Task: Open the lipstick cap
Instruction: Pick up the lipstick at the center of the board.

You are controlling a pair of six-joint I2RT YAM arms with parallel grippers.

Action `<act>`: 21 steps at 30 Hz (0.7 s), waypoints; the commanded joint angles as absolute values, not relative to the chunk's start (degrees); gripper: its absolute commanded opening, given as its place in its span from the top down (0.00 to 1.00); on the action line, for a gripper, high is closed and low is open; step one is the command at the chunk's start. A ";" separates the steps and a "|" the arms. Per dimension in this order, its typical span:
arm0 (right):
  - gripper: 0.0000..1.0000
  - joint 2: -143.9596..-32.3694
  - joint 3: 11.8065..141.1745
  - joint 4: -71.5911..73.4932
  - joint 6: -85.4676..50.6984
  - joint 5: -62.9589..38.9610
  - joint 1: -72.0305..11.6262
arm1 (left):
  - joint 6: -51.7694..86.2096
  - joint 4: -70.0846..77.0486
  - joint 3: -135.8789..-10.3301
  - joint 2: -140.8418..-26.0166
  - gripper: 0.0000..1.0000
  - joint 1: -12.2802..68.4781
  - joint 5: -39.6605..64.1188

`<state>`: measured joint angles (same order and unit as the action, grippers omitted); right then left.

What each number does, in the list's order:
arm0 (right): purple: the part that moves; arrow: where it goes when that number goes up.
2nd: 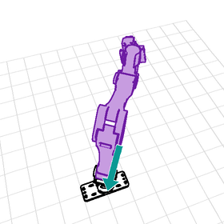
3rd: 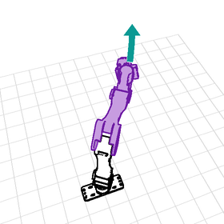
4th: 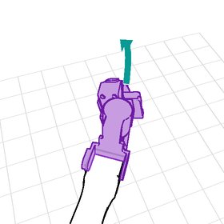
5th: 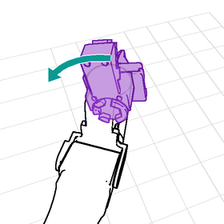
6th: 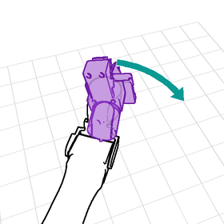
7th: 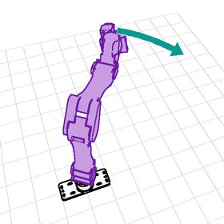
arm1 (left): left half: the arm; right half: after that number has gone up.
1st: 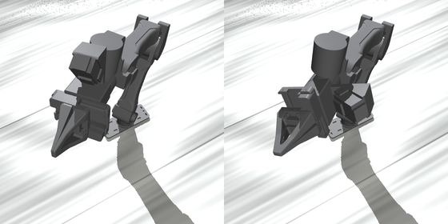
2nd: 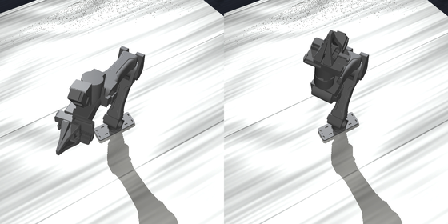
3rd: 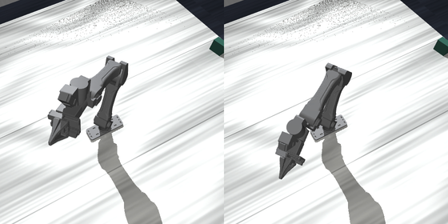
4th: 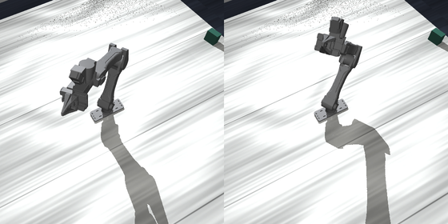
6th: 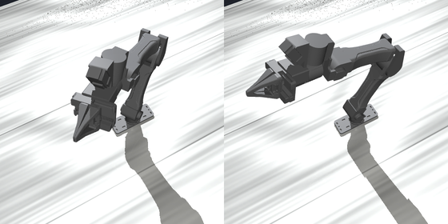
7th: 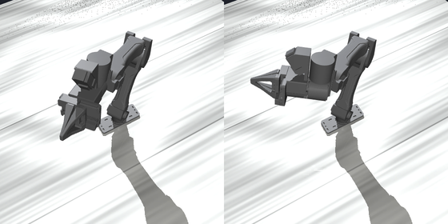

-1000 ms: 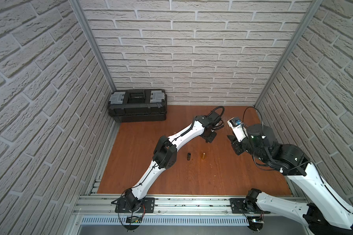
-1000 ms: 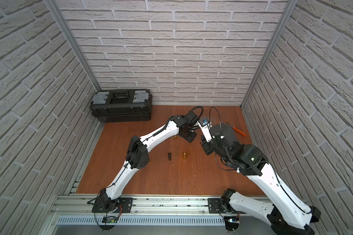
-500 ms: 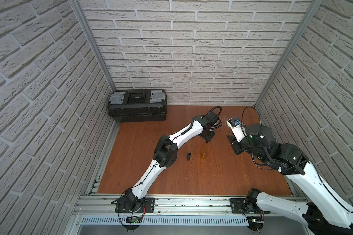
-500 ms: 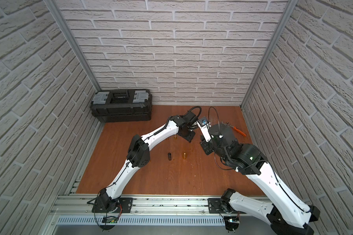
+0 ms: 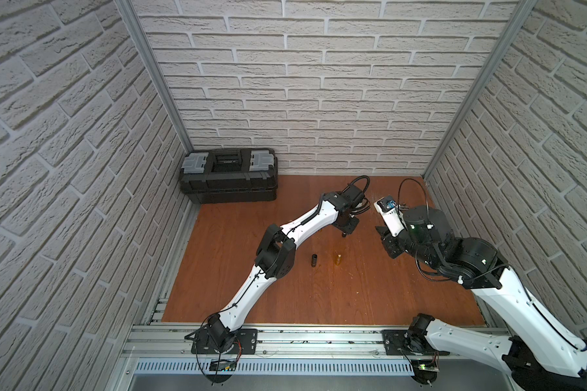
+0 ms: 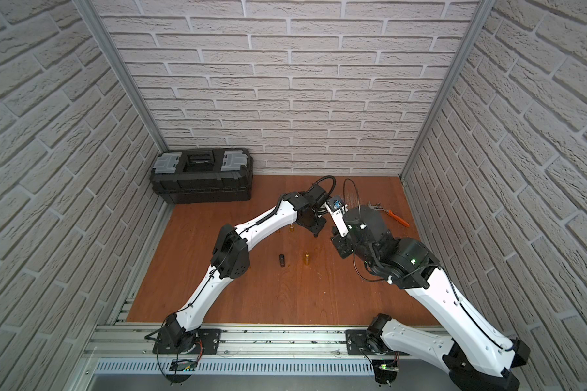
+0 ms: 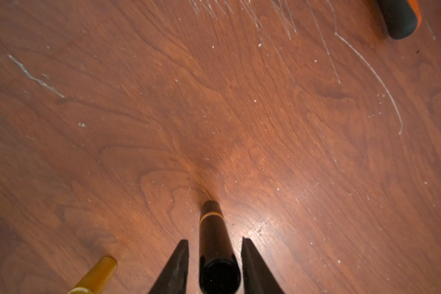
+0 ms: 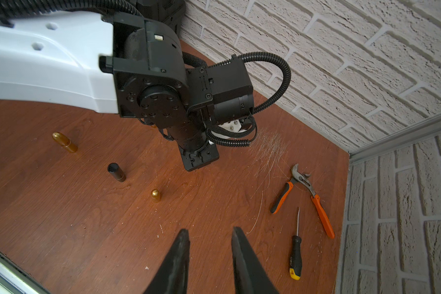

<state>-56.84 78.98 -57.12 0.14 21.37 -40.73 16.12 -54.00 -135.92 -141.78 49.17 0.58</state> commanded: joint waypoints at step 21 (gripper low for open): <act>0.70 -59.30 76.45 -56.19 0.00 17.87 -40.89 | 20.89 -63.33 -136.07 -125.90 0.87 39.25 16.60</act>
<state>-58.06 77.17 -57.32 0.19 19.62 -40.73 19.09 -58.48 -135.26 -134.19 42.76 8.73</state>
